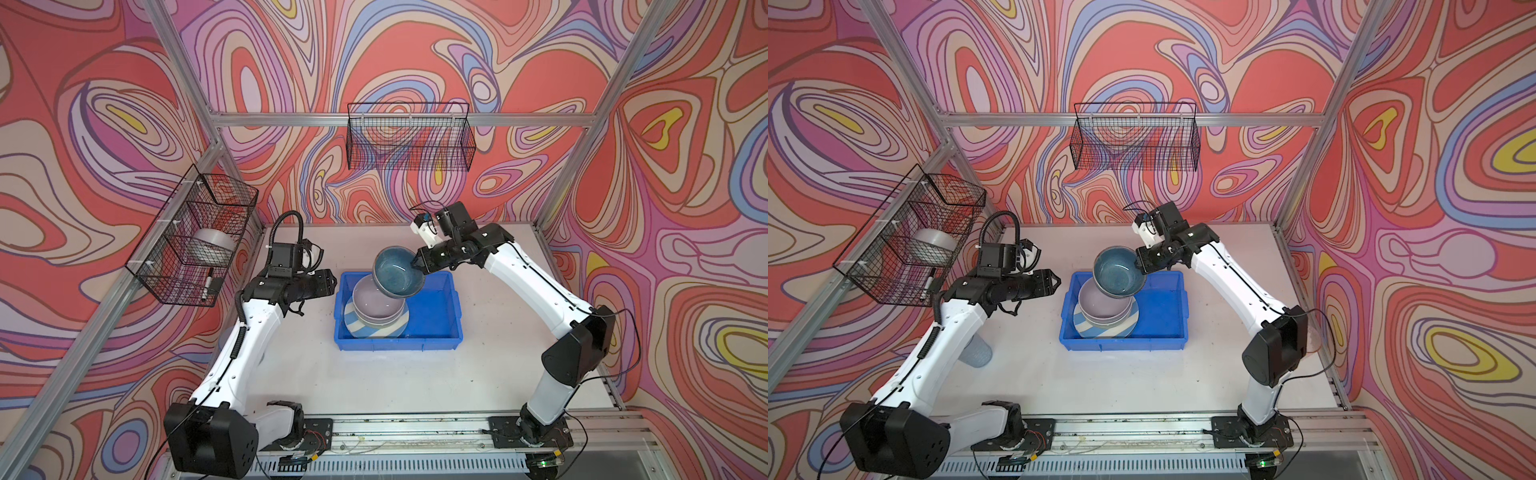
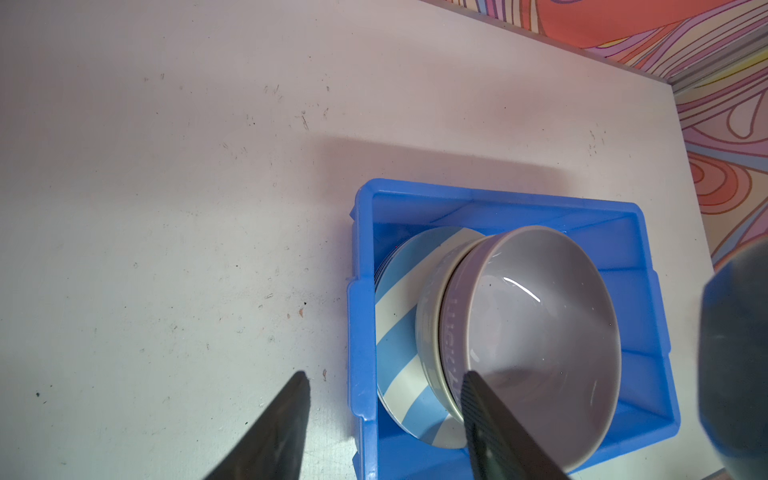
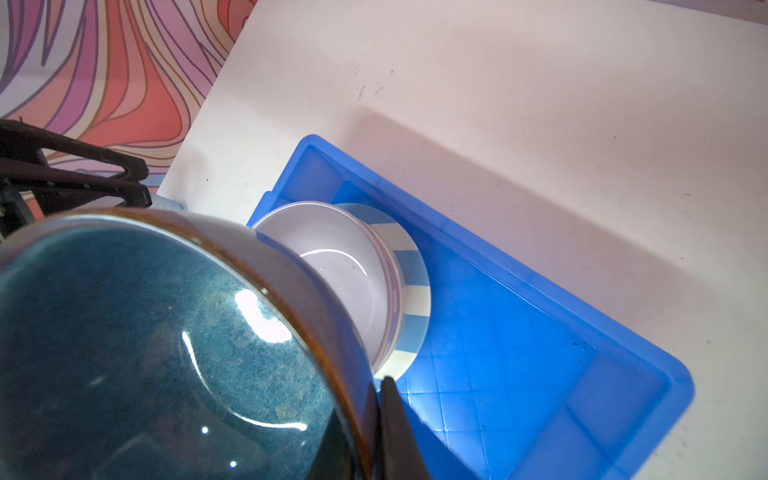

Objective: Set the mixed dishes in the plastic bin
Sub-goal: 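Lift the teal bowl with the right gripper and lower it onto the grey bowl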

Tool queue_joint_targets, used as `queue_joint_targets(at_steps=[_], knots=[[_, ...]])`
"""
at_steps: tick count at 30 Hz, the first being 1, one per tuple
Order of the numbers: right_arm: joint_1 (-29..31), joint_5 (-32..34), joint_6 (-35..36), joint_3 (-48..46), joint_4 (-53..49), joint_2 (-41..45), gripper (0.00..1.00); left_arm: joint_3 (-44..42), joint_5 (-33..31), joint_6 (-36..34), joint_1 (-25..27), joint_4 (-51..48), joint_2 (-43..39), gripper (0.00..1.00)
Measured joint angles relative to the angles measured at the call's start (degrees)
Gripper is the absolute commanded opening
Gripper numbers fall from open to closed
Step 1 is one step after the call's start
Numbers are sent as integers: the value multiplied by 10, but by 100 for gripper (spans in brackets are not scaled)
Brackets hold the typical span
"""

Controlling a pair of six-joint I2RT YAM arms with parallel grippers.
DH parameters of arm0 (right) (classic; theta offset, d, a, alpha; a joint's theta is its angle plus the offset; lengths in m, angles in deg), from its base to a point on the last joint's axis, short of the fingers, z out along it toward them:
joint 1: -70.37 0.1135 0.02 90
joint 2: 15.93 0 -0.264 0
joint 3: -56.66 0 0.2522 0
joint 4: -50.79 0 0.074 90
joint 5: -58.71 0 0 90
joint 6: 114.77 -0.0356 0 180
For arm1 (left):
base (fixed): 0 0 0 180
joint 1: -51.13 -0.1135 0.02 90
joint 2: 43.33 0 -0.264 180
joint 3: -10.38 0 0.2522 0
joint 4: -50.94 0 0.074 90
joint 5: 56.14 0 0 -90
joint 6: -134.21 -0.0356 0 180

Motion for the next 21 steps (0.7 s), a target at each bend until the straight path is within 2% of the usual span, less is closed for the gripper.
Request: queue_joint_targets(at_steps=[7,21], knots=[[41,25,1,21,-17,-66,0,0,0,0,0,0,0,62],[58,77,-2,47,-33,-115,0,0,0,0,0,0,0,62]])
